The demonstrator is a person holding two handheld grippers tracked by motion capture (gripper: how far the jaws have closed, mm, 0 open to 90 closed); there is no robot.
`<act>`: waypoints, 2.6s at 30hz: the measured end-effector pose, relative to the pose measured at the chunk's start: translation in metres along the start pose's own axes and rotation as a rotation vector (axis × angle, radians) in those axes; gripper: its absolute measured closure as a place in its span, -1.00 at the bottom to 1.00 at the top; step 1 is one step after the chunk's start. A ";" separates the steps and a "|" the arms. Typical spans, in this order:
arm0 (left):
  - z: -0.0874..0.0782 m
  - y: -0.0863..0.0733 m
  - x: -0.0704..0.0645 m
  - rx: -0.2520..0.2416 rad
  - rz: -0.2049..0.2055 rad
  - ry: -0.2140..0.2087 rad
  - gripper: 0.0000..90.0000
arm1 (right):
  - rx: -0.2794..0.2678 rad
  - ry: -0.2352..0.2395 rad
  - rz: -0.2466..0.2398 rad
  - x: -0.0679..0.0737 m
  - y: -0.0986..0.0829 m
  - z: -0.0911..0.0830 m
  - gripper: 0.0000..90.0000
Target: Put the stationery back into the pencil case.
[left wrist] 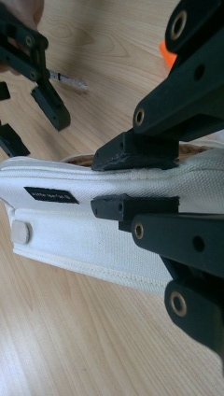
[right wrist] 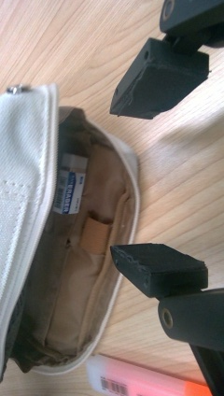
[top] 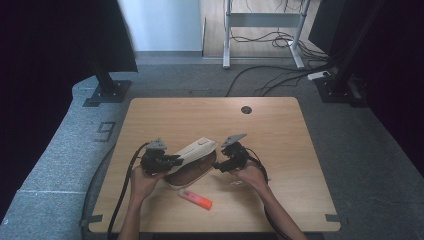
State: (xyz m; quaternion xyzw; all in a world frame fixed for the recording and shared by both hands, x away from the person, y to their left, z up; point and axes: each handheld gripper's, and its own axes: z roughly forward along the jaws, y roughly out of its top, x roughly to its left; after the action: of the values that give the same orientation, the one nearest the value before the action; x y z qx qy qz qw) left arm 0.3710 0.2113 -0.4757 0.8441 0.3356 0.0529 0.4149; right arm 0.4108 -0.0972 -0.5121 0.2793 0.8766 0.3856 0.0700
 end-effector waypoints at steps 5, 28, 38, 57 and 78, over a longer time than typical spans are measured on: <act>0.000 0.000 0.000 0.000 -0.002 -0.002 0.69 | -0.001 -0.003 0.004 -0.001 -0.005 -0.008 -0.44; -0.001 -0.001 0.000 0.009 -0.002 -0.004 0.69 | -0.007 -0.041 0.030 -0.012 -0.043 -0.057 -0.37; -0.001 -0.001 0.000 0.010 -0.002 -0.004 0.69 | -0.005 -0.047 0.039 -0.016 -0.063 -0.072 -0.27; -0.001 -0.001 0.000 0.012 -0.004 -0.005 0.68 | 0.009 -0.067 0.064 -0.019 -0.097 -0.089 -0.14; 0.000 -0.001 -0.001 0.014 -0.001 -0.009 0.67 | 0.043 -0.073 0.059 -0.031 -0.122 -0.090 0.17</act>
State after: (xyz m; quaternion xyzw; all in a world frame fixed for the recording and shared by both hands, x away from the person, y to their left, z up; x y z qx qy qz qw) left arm 0.3698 0.2109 -0.4761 0.8470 0.3347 0.0464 0.4104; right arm 0.3532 -0.2381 -0.5402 0.3205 0.8728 0.3583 0.0844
